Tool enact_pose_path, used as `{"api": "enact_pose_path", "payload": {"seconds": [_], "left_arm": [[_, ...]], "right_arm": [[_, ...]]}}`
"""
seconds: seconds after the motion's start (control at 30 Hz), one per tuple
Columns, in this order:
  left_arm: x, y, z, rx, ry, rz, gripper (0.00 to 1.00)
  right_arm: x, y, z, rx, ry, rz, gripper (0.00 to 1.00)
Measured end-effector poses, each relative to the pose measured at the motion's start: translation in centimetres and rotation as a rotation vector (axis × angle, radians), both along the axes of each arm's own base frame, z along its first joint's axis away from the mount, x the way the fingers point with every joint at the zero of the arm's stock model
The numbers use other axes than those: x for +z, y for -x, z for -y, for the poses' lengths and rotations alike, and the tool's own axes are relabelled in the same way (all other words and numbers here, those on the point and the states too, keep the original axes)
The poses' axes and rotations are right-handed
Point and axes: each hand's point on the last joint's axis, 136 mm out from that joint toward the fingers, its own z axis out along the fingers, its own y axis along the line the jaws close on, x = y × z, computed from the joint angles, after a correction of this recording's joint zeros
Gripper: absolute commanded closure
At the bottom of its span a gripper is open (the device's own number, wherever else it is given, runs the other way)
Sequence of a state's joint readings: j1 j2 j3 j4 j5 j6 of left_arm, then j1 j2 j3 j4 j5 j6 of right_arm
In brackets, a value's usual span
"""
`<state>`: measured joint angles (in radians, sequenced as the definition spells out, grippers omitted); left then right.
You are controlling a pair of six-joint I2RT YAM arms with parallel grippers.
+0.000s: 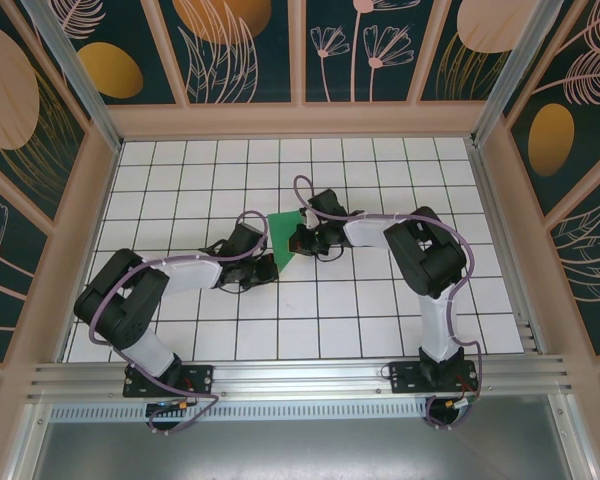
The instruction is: Fold a paper plane with a square sheet of paper (pick it up from the middle)
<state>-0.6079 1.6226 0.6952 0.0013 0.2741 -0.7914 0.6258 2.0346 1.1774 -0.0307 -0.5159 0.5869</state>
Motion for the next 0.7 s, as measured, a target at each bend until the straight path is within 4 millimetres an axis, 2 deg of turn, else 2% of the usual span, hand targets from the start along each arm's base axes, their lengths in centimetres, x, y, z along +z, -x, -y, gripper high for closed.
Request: {"api": "enact_pose_path", "payload": {"seconds": [0.17, 0.3, 0.47, 0.57, 0.7], "left_arm": [[1.0, -0.5, -0.3, 0.017, -0.018, 0.024, 1.0], [3.6, -2.6, 0.8, 0.029, 0.017, 0.104, 1.0], [6.1, -4.8, 2.1, 0.037, 0.06, 0.175, 1.0], [6.0, -6.2, 2.5, 0.053, 0.044, 0.189, 1.0], [4.2, -7.6, 2.2, 0.089, -0.023, 0.186, 1.0]], "right_arm": [[0.2, -0.1, 0.0, -0.02, -0.018, -0.013, 0.99], [1.0, -0.6, 0.9, -0.07, -0.034, -0.015, 0.87], [3.5, -2.2, 2.7, -0.155, -0.078, 0.029, 0.72], [4.3, -3.1, 4.2, -0.206, -0.095, 0.043, 0.66], [3.8, -3.8, 5.9, -0.257, -0.09, 0.029, 0.62]]}}
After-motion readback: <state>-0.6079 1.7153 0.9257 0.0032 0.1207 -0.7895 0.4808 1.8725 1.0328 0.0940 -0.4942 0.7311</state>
